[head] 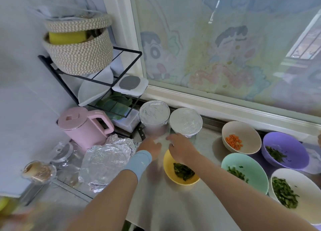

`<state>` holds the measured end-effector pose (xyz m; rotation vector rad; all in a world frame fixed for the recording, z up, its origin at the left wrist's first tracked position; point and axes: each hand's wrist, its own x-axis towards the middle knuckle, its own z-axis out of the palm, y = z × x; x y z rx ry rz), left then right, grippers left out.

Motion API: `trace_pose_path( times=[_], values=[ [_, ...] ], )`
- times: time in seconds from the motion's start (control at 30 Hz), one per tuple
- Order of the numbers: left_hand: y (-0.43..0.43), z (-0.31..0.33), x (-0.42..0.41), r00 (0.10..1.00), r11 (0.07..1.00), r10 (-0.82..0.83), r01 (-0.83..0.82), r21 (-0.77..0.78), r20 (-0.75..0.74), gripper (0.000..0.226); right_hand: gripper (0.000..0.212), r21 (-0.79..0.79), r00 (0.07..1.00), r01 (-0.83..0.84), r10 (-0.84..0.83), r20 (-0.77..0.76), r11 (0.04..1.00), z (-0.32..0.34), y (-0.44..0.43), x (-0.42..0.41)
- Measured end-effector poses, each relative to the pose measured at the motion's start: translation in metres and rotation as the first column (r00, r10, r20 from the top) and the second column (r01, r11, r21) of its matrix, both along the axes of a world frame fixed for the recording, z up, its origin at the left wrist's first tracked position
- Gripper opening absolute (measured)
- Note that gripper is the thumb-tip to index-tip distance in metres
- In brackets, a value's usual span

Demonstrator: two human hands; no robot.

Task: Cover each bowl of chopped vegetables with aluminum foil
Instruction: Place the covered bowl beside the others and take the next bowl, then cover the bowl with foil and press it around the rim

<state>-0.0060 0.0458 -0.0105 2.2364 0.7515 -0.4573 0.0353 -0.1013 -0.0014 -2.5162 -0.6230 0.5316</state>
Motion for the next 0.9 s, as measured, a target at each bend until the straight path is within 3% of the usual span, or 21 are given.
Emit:
trace_pose_path(
  times=[0.13,0.23,0.37,0.5,0.6,0.7,0.83,0.9],
  values=[
    [0.055,0.000,-0.024,1.000,0.996,0.008,-0.008,0.093,0.005,0.040,0.035,0.017,0.986,-0.089,0.090,-0.139,0.996,0.006,0.067,-0.015],
    [0.108,-0.011,-0.054,0.997,0.984,-0.021,0.033,0.174,-0.073,0.047,0.032,0.023,0.949,-0.039,0.045,-0.313,0.999,-0.011,0.113,-0.030],
    [0.170,-0.029,-0.087,0.954,0.939,-0.161,0.227,0.259,-0.252,0.047,0.044,-0.051,0.894,0.065,-0.080,-0.441,0.997,-0.042,0.161,-0.055],
    [0.210,-0.045,-0.103,0.906,0.933,-0.243,0.316,0.171,-0.348,0.051,0.047,-0.081,0.833,0.241,-0.249,-0.493,0.967,-0.068,0.195,-0.069],
    [0.223,-0.054,-0.108,0.912,0.942,-0.254,0.309,0.131,-0.322,0.048,0.055,-0.094,0.758,0.377,-0.365,-0.540,0.921,-0.079,0.208,-0.072],
    [0.227,-0.056,-0.109,0.919,0.938,-0.265,0.316,0.141,-0.294,0.049,0.050,-0.142,0.730,0.419,-0.425,-0.535,0.897,-0.082,0.216,-0.076],
    [0.228,-0.055,-0.107,0.919,0.931,-0.278,0.329,0.156,-0.281,0.052,0.072,-0.100,0.698,0.518,-0.488,-0.524,0.849,-0.077,0.221,-0.084],
    [0.228,-0.056,-0.107,0.922,0.936,-0.275,0.321,0.142,-0.271,0.056,0.072,-0.096,0.664,0.588,-0.546,-0.511,0.803,-0.073,0.221,-0.087]
  ],
)
